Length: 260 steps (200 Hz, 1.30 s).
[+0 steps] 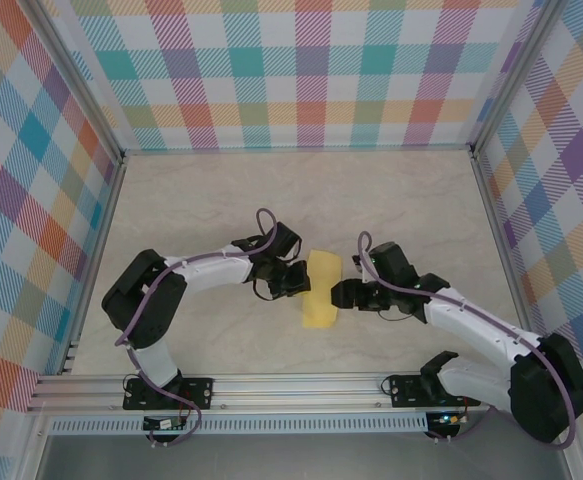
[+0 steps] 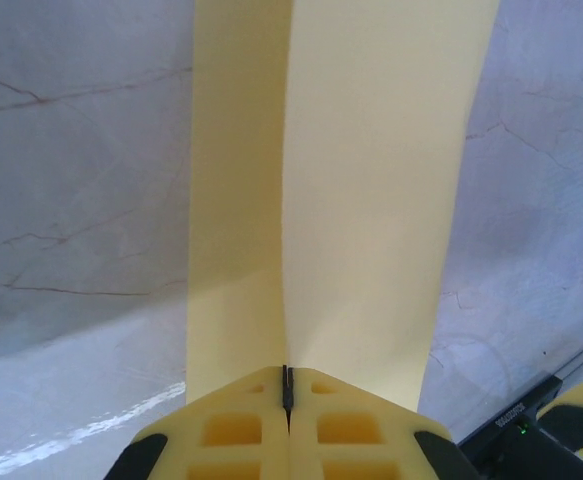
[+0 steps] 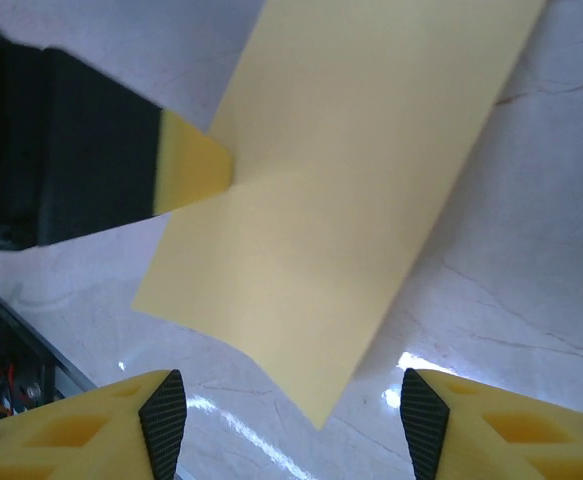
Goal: Fold a paper plane with a square sheet of paper (pick it up from the middle)
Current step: Fold the triangle a second time at the center of the table.
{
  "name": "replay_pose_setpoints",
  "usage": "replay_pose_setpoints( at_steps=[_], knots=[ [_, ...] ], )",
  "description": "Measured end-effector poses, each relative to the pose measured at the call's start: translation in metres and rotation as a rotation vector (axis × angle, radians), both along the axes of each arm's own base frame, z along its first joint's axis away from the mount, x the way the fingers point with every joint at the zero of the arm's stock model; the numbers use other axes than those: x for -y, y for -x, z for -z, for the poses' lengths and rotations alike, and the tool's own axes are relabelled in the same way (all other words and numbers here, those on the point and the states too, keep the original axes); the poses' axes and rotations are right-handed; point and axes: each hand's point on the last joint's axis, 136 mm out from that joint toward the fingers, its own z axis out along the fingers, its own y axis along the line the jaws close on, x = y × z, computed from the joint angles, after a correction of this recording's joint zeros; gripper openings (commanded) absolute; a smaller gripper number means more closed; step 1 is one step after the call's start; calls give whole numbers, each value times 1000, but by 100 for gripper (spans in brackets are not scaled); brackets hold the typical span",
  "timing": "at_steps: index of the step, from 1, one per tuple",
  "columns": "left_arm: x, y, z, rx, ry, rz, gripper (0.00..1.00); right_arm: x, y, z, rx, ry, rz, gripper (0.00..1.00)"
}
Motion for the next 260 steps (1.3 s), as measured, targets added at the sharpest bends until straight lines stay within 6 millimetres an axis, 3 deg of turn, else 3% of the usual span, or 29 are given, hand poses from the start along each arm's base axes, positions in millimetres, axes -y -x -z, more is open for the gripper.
replay_pose_setpoints(
  at_steps=[65,107,167,195,260],
  knots=[
    [9,0,-2,-47,40,-56,2,-45,35,4,222,203,-275,62],
    [10,1,-2,-59,42,-70,2,-50,30,11,313,294,-285,64],
    [13,-1,-4,-56,57,-78,2,-73,23,13,395,325,-284,63],
    [13,0,-4,-59,56,-79,2,-73,15,13,423,345,-252,59],
    [14,1,-4,-62,56,-79,3,-67,7,15,436,380,-194,36]
  ],
)
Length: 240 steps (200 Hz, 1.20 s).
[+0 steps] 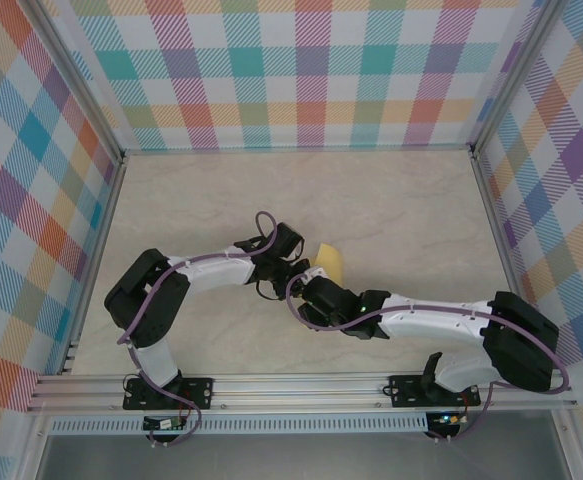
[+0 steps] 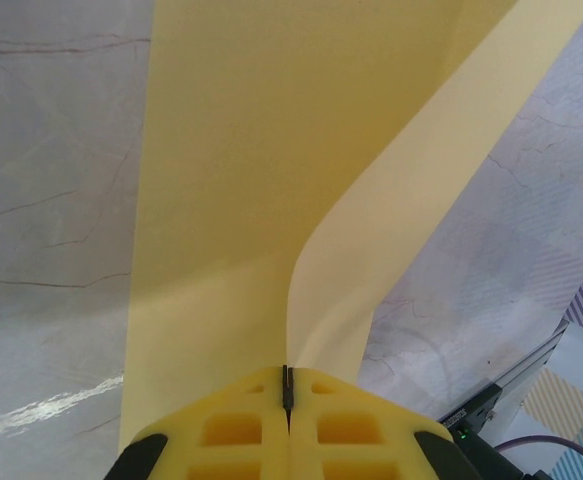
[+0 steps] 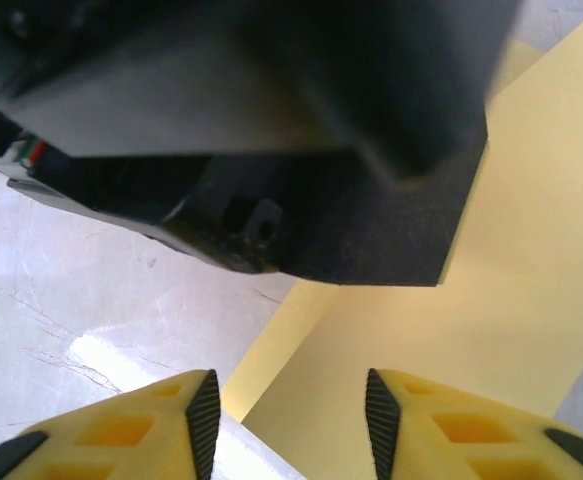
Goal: Fold a paper plane with a square sheet of paper (pick it up from the middle)
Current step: Fold the triangle a second time at the center of the table.
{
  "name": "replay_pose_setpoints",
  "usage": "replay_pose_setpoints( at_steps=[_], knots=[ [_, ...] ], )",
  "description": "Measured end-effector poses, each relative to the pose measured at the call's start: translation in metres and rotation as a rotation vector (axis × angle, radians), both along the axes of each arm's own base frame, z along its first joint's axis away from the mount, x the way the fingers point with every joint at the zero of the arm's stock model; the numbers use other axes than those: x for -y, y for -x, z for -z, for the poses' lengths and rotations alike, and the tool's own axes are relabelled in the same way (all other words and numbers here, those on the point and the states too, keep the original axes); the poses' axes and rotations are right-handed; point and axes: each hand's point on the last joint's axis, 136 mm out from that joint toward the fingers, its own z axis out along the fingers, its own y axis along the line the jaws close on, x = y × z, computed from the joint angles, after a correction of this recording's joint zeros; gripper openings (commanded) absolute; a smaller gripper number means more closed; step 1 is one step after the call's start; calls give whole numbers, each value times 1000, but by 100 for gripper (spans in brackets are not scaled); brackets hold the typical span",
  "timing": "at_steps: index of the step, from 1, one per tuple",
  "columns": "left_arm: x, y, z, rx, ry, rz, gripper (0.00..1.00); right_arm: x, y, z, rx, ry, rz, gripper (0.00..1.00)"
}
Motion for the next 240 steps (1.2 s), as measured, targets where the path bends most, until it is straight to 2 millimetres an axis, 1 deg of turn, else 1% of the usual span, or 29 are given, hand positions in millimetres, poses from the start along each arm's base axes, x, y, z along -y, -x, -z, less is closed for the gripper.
replay_pose_setpoints(
  at_steps=[15,53,69,84,92,101,106,117,120,129,136,152,165,176,189,197,209,227,240],
  knots=[
    [0,0,1,-1,-1,0,3,0,0,0,0,-4,9,31],
    [-1,1,2,-4,-4,0,5,4,-1,-2,4,0,18,11],
    [-1,1,2,-4,-5,0,6,5,0,-2,1,3,21,6],
    [-1,2,2,-4,-5,0,8,7,1,-4,2,2,20,3],
    [-2,2,2,-4,-6,1,13,7,1,-6,4,-2,20,2],
    [-3,2,2,-4,-8,-4,28,7,1,-7,1,-8,20,1],
    [-3,2,3,4,-12,1,35,8,1,-7,-2,-11,20,1],
    [-6,1,2,8,-23,-13,39,10,1,-6,-12,-18,20,2],
    [-8,2,1,13,-29,-13,42,10,2,-6,-17,-21,19,2],
    [-13,2,0,21,-50,-27,54,12,3,-5,-36,-33,16,2],
    [-19,1,-2,33,-69,-38,55,13,3,-4,-49,-42,17,2],
    [-32,1,-9,69,-107,-62,54,17,1,-5,-75,-68,26,2],
    [-41,2,-16,100,-129,-84,40,21,-2,-4,-95,-90,38,3],
    [-48,7,-18,117,-140,-88,32,25,-4,-3,-112,-103,50,3],
    [-52,15,-15,115,-149,-84,23,29,-6,0,-132,-109,67,3],
    [-50,20,-12,109,-152,-74,16,31,-7,2,-140,-111,75,3],
    [-46,29,-7,102,-153,-49,10,34,-6,4,-155,-115,87,3],
    [-33,37,-2,95,-141,-26,10,38,-5,7,-166,-118,101,3],
    [-24,37,1,98,-119,-24,10,41,-3,7,-170,-123,110,3]
  ],
)
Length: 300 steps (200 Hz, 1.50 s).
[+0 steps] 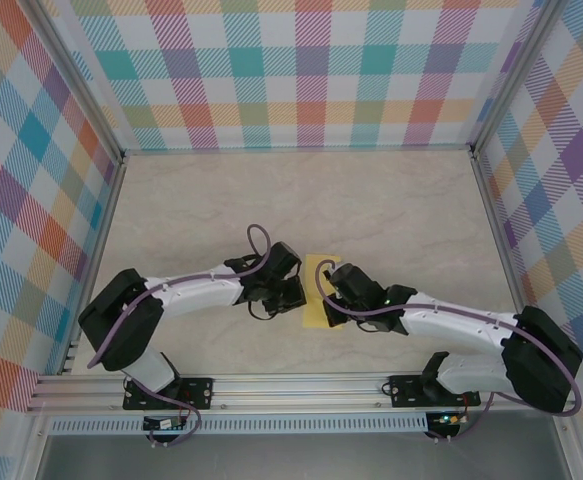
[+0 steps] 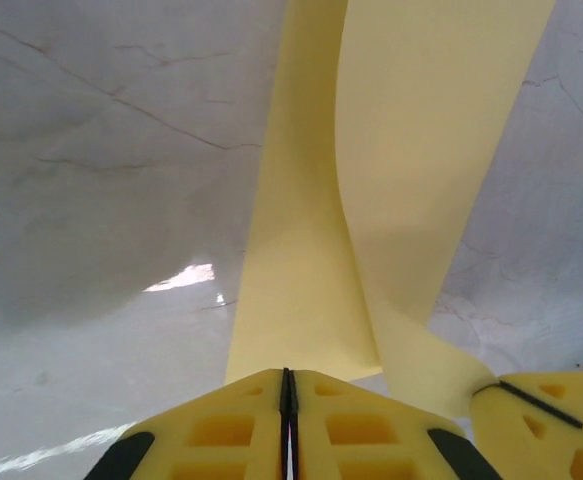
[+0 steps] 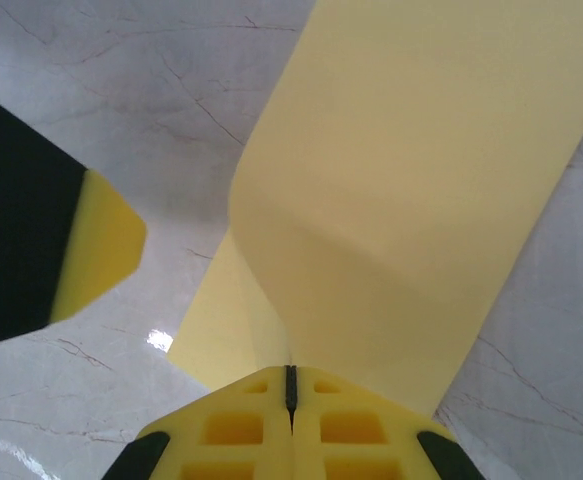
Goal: Fold a paper plane with a square sheet of paper (pick it up from the middle)
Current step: Fold the triangle a second time at the center of the table.
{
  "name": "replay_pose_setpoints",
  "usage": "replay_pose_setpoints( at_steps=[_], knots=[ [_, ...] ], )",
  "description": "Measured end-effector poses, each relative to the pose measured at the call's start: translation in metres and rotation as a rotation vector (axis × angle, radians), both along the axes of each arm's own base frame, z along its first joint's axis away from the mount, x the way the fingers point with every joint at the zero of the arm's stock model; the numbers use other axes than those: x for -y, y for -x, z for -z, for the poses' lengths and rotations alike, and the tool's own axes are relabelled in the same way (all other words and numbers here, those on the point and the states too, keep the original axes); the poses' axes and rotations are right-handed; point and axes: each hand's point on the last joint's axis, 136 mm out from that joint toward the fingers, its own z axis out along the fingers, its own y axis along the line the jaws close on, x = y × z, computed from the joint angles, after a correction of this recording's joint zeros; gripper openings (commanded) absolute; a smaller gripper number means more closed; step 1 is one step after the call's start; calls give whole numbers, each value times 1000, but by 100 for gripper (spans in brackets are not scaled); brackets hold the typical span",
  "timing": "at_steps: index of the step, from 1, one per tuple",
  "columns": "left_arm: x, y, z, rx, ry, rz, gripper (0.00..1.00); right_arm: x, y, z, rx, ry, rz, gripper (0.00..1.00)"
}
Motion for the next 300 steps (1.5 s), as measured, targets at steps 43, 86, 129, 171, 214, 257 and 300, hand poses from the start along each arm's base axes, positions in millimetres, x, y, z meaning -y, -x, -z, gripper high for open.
replay_pose_setpoints(
  at_steps=[43,86,129,171,214,257,300],
  knots=[
    [16,-4,23,-39,6,-7,8,5,1,1,-8,-10,25,3],
    [25,1,37,-66,-27,12,6,7,0,2,-13,-13,38,3],
    [15,-2,37,-54,-100,-3,5,7,0,2,-19,-18,47,4],
    [-3,-5,37,-18,-193,-1,5,0,3,7,-47,-32,28,4],
    [-19,-5,34,17,-261,15,10,-12,2,16,-96,-40,8,3],
    [-20,-7,24,46,-254,26,10,-26,-11,4,-129,-123,16,4],
    [-20,-7,23,54,-254,34,8,-21,-17,11,-159,-101,31,3]
  ],
)
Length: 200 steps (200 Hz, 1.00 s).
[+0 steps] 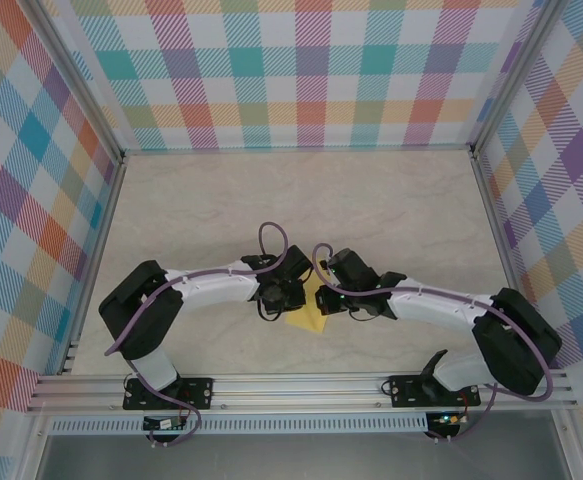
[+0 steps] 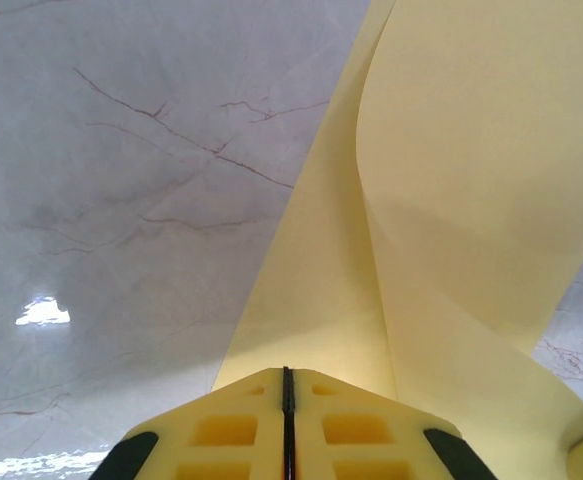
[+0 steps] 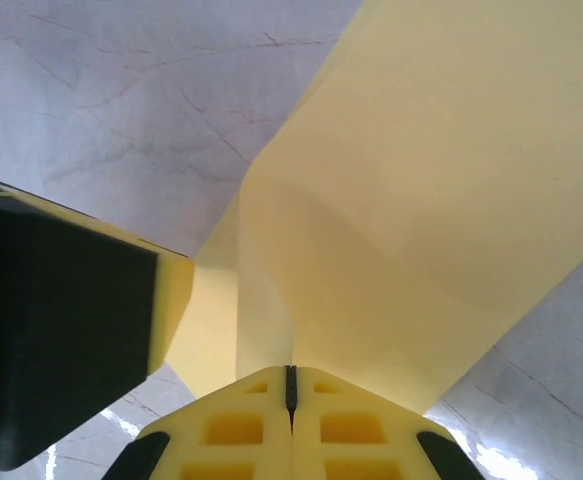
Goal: Fold a paper plane with a square sheet of paper (pick it up from the middle)
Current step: Fold the triangle a second time at the center of the table.
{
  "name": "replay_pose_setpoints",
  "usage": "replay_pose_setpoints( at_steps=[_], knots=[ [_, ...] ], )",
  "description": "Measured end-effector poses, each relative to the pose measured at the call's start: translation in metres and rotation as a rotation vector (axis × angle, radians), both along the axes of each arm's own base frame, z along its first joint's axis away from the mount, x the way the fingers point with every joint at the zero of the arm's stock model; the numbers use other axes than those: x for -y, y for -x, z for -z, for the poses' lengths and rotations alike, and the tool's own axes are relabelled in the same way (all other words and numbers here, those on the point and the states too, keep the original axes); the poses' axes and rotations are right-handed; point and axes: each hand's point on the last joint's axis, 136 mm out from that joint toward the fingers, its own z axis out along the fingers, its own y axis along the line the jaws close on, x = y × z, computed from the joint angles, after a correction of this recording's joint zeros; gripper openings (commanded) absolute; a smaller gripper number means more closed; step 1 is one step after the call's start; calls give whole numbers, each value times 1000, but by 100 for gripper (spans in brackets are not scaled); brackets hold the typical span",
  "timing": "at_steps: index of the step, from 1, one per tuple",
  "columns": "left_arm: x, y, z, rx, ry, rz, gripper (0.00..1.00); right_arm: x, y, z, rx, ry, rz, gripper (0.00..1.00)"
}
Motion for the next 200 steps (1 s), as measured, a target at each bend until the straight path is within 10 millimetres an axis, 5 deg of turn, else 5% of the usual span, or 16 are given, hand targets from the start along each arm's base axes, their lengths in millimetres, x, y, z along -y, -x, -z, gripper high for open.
replay_pose_setpoints(
  at_steps=[200],
  knots=[
    [-4,7,15,-37,-27,9,6,16,-13,29,-36,118,9,4]
  ],
)
